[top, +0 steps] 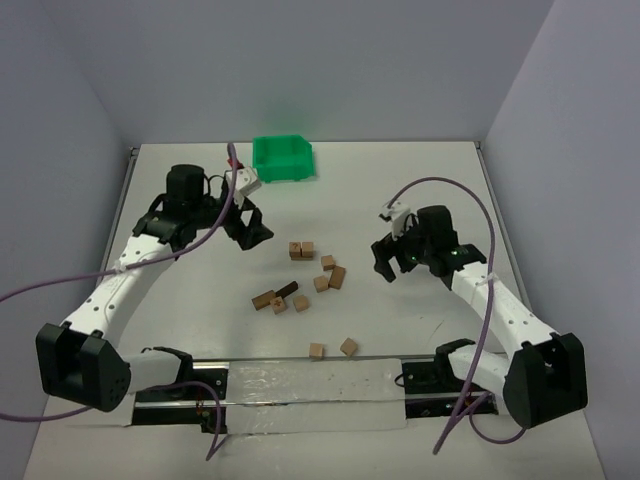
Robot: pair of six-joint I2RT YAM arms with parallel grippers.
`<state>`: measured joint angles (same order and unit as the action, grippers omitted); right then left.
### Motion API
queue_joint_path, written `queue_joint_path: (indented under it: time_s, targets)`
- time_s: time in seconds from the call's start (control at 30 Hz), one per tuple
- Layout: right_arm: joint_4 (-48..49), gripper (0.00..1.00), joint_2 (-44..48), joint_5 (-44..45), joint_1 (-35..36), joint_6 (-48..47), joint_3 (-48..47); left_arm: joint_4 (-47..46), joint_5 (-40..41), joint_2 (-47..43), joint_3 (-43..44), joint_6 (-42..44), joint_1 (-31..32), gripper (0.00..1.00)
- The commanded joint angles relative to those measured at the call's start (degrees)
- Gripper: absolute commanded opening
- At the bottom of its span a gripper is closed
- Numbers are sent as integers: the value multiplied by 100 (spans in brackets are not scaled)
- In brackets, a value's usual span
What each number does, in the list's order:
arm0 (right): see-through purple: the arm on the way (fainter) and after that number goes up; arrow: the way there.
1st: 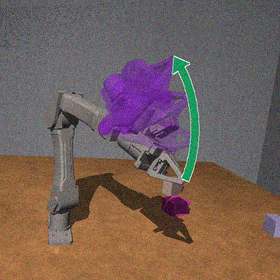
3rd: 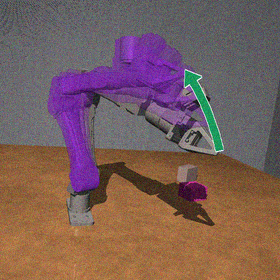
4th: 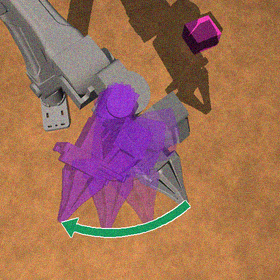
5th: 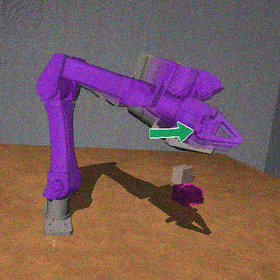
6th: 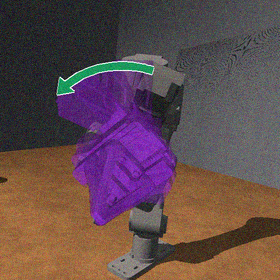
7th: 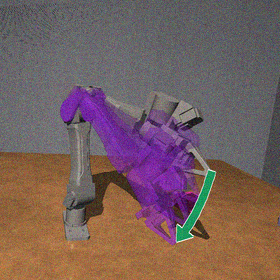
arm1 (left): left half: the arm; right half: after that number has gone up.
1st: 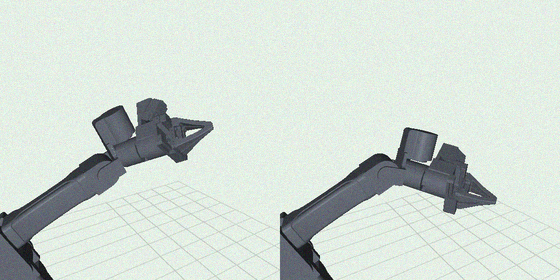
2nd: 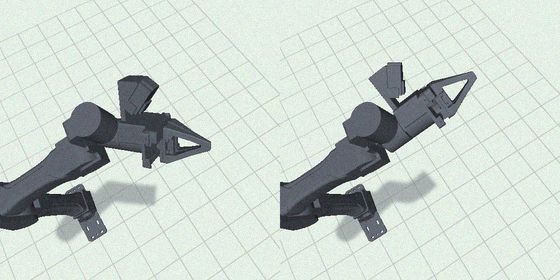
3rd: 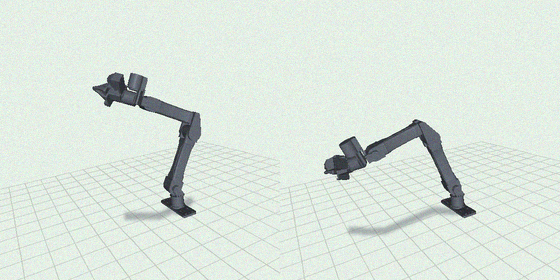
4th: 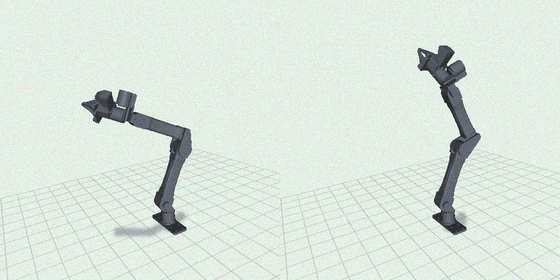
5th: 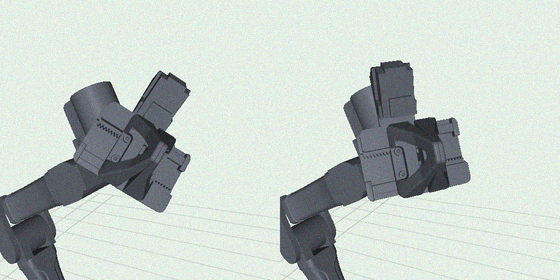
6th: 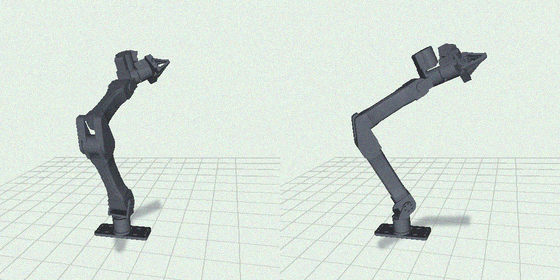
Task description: Build the wood block tower
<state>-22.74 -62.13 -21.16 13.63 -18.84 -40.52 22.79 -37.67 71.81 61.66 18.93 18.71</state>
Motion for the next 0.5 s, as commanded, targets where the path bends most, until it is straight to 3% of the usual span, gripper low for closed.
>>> queue_joint_path:
  time_s: [0.0, 0.2, 0.47]
  targets:
    - [118, 86, -129, -464, 591, -509, -468, -50, -595, -450, -132, -537, -330, 99]
    - [3, 64, -682, -891, 1341, -1365, -933, 488, -1684, -540, -119, -215, -783, 99]
    - [-256, 56, -1833, -631, 2101, -2370, -1492, 383, -2340, -412, -84, -428, -1176, 99]
